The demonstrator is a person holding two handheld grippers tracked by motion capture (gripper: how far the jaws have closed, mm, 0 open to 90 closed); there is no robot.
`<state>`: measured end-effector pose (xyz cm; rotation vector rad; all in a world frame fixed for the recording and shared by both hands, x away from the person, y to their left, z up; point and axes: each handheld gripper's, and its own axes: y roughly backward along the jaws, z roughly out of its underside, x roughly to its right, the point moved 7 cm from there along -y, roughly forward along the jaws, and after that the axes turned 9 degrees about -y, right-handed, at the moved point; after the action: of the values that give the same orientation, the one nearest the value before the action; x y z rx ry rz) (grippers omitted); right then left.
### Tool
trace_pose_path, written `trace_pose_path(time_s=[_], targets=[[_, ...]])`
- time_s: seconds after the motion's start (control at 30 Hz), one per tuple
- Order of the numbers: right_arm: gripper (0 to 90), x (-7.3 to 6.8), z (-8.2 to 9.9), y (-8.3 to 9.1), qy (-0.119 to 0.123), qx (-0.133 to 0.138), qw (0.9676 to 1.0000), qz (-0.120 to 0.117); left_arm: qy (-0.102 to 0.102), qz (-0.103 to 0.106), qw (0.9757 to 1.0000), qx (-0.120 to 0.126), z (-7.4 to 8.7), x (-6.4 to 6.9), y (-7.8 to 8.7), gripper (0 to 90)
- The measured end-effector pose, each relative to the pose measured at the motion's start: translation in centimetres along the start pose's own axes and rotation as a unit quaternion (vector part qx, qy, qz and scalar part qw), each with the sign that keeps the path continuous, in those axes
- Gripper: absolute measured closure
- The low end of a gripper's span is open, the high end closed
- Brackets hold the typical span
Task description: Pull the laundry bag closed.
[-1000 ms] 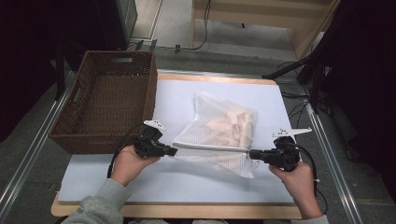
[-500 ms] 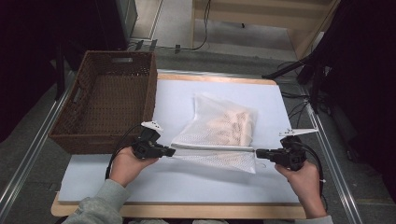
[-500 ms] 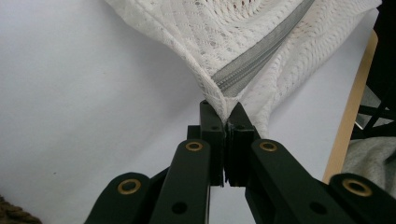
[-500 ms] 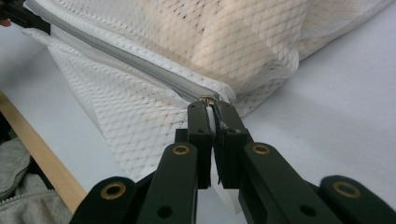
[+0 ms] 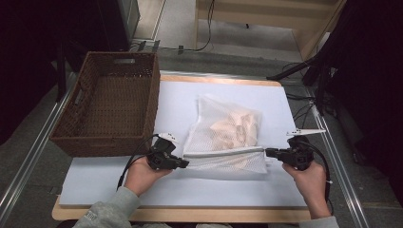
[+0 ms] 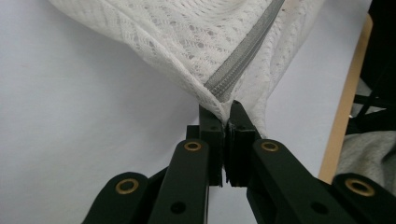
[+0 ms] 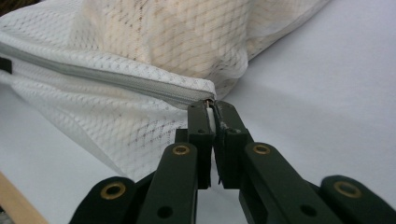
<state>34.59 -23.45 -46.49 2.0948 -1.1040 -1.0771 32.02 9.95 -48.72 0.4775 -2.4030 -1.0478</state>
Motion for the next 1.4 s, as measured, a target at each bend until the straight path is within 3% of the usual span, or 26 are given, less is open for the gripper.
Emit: trace_pose_path(time_s=[0.17, 0.33, 0.4, 0.47, 0.6, 0.87, 0.97, 1.13, 1.4], targets=[[86.7, 0.1, 0.0, -0.2, 0.002, 0.0, 1.0, -0.003, 0.004, -0.003, 1.0, 0.002, 0.1, 0.0, -0.5, 85.6], [86.1, -0.4, 0.2, -0.5, 0.01, -0.005, 0.9999, -0.008, 0.009, 0.001, 1.0, 0.002, 0.3, -0.4, -0.4, 73.8], [84.8, -0.6, 0.4, -0.6, 0.014, -0.007, 0.9998, -0.011, 0.008, 0.0, 1.0, 0.001, 0.3, -0.4, -0.4, 62.2], [83.7, -0.6, 0.4, -0.6, 0.018, -0.005, 0.9998, -0.011, 0.006, 0.001, 1.0, 0.002, 0.3, -0.4, -0.4, 59.5], [77.7, -0.7, 0.5, -0.9, 0.026, -0.004, 0.9996, -0.007, 0.003, 0.001, 0.9997, 0.024, -0.1, -0.3, 0.0, 47.1], [67.8, -0.8, 0.3, -0.9, 0.037, 0.011, 0.9992, -0.008, -0.011, -0.006, 0.9992, 0.037, -0.4, -0.2, 0.7, 40.5], [62.9, -0.9, 0.2, -0.9, 0.052, 0.023, 0.9984, -0.008, -0.02, -0.015, 0.9987, 0.044, -0.4, -0.2, 1.3, 38.5], [51.6, -1.0, -0.2, -0.7, 0.06, 0.047, 0.9971, -0.005, -0.016, -0.027, 0.9979, 0.056, -0.4, -0.6, 2.6, 36.9], [43.9, -0.5, -0.9, -0.5, 0.056, 0.071, 0.9959, 0.002, -0.009, -0.036, 0.997, 0.068, 0.1, -1.0, 4.0, 36.4]])
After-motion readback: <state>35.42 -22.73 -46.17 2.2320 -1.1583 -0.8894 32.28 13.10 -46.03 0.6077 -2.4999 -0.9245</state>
